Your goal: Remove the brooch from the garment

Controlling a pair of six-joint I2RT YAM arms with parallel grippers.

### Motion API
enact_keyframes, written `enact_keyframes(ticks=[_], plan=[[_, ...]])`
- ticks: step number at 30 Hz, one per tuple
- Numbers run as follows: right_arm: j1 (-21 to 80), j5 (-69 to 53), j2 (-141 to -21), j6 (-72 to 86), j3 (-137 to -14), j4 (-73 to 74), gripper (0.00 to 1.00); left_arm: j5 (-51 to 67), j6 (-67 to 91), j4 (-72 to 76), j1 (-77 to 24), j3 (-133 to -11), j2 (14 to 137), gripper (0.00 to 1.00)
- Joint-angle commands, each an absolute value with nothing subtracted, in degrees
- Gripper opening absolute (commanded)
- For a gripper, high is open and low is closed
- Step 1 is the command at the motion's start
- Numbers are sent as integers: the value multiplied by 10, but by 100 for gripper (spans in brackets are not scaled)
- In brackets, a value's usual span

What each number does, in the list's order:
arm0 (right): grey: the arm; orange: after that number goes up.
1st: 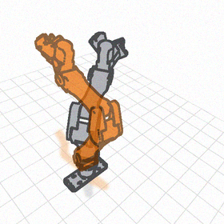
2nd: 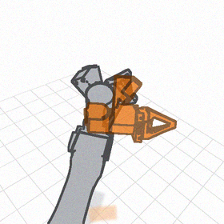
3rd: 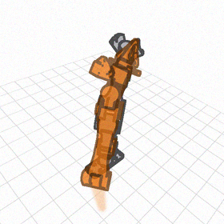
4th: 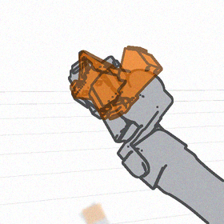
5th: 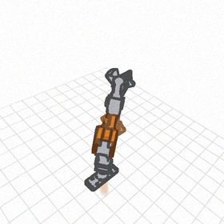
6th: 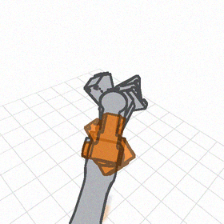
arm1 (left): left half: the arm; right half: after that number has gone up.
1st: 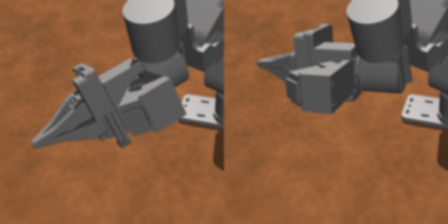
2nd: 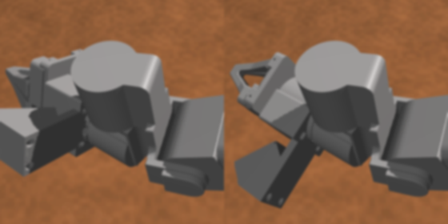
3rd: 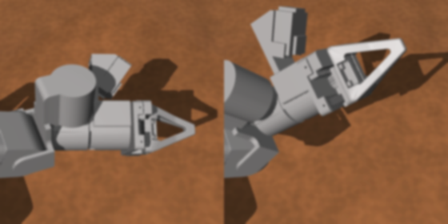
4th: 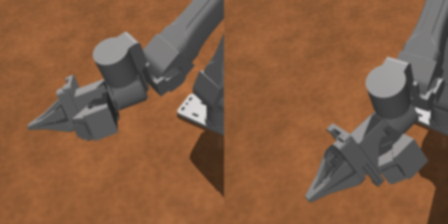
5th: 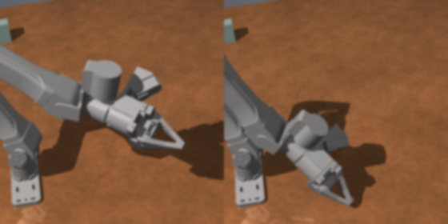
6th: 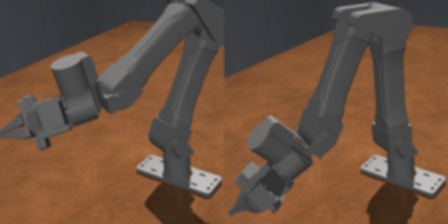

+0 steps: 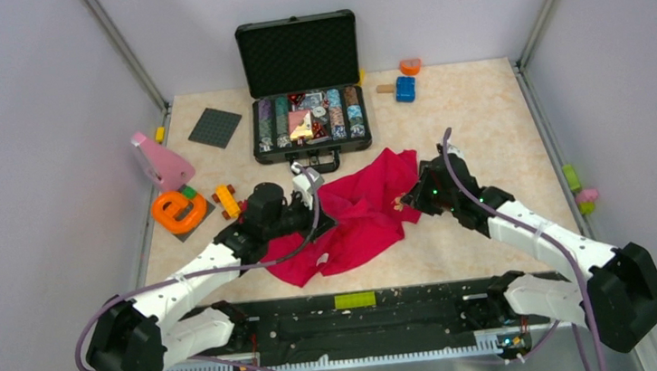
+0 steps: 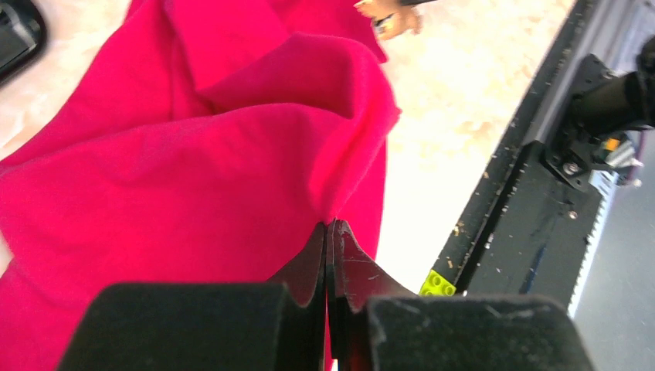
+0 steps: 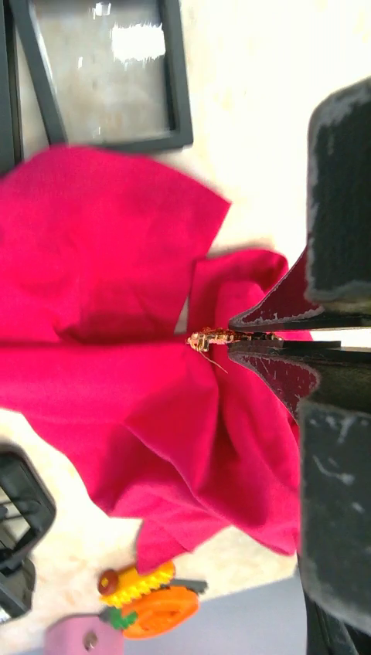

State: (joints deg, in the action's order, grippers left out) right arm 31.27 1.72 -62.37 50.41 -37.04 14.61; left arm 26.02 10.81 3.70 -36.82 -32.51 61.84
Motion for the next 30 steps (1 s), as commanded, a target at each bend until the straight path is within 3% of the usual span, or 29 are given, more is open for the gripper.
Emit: enact_keyframes(ticks=[1,9,13,19,25,30], plan=[[307,117,-573,514,-391,195,0,163,129,-12,-368,-349,601,0],[307,206,-454,487,-389,245,0,14,104,-166,-361,-488,562,0],[308,229,-405,473,-394,262,0,-134,58,-324,-358,-666,551,0],[308,222,-385,461,-413,274,0,-212,-2,-481,-355,-948,593,0],[308,142,-391,423,-415,239,0,-217,-17,-497,-351,-918,575,0],[308,112,-413,420,-423,230,0,-113,-2,-442,-344,-876,581,0]])
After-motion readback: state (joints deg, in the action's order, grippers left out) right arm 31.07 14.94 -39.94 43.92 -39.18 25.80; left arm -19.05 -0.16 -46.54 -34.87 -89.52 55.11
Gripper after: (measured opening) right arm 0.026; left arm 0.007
